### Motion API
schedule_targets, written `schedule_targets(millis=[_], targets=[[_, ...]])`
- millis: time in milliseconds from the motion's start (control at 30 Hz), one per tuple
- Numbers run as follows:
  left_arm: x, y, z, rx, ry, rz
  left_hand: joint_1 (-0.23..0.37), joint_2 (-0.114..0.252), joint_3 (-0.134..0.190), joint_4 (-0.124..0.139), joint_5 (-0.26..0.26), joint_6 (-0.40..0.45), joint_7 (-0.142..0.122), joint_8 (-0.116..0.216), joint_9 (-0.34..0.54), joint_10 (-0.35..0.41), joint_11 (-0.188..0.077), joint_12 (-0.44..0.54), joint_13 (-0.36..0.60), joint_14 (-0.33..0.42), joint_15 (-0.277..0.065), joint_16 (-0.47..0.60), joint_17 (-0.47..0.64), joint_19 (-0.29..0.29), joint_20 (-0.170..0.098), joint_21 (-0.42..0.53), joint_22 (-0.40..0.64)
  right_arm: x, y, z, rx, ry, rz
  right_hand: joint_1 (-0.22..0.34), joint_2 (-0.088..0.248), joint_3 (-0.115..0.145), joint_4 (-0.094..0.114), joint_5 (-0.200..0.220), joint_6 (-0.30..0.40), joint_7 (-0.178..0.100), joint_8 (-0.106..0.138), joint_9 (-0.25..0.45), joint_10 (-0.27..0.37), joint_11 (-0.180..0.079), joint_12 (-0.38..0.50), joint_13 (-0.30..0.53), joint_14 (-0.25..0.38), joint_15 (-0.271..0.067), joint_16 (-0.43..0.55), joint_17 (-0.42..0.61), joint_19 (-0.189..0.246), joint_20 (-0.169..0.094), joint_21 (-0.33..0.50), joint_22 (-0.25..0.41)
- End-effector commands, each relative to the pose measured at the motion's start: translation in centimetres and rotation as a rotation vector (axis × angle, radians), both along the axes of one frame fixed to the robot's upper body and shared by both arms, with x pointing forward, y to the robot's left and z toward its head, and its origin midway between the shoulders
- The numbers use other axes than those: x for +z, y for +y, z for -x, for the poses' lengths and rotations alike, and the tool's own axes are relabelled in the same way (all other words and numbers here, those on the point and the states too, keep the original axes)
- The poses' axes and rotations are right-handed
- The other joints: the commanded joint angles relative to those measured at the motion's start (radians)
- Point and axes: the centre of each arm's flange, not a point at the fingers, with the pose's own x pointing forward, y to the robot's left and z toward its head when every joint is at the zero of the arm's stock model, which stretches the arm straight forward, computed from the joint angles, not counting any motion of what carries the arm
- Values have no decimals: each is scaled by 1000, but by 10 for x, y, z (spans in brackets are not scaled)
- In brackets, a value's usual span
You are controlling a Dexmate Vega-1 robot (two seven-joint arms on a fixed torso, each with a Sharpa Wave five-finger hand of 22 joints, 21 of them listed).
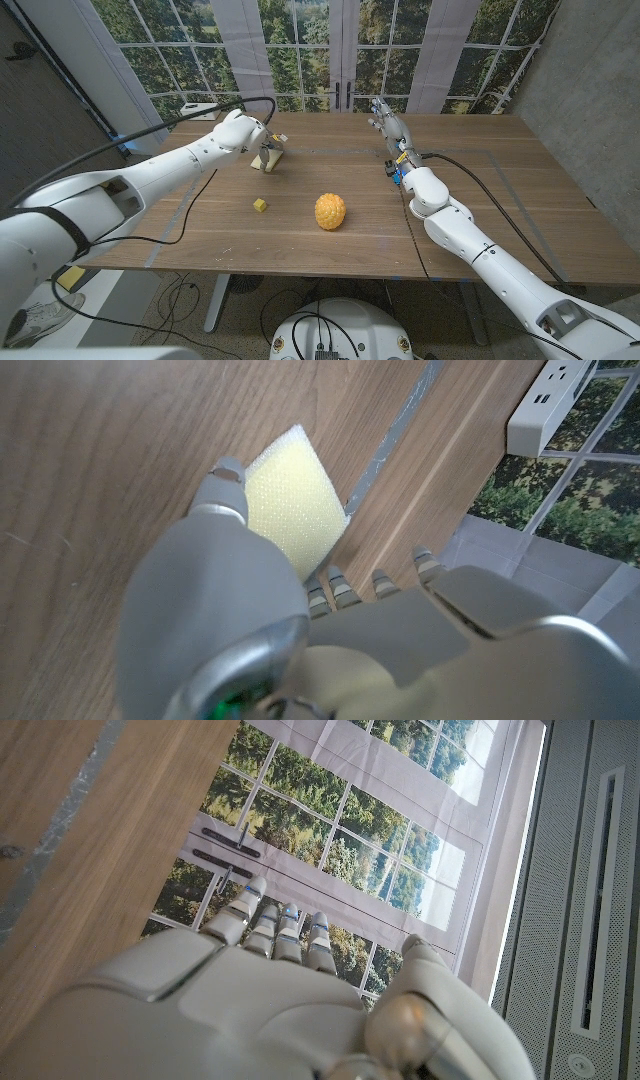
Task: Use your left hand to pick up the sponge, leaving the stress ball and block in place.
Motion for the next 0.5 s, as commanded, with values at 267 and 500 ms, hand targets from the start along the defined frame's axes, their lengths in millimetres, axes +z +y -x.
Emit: schedule_targets(millis=[267,500], targets=[[-21,12,-10,71,-38,-35,-13,22,-19,16,28,63,0,21,5,58,7,23,1,45,-30,11,2,47,4,14,3,4,0,1,-6,-11,17,-6,-4,2,2,-2,4,-3,0,5,12,-1,3,3,7,3,6,1,12,0,9,2],[-35,9,-13,10,-74,-39,7,58,-44,16,40,193,-27,49,0,184,-10,45,-10,143,-69,12,0,125,4,23,3,7,1,1,-12,-15,22,-5,-4,2,1,-2,4,-5,0,5,13,-1,3,3,10,4,5,1,14,1,9,2]])
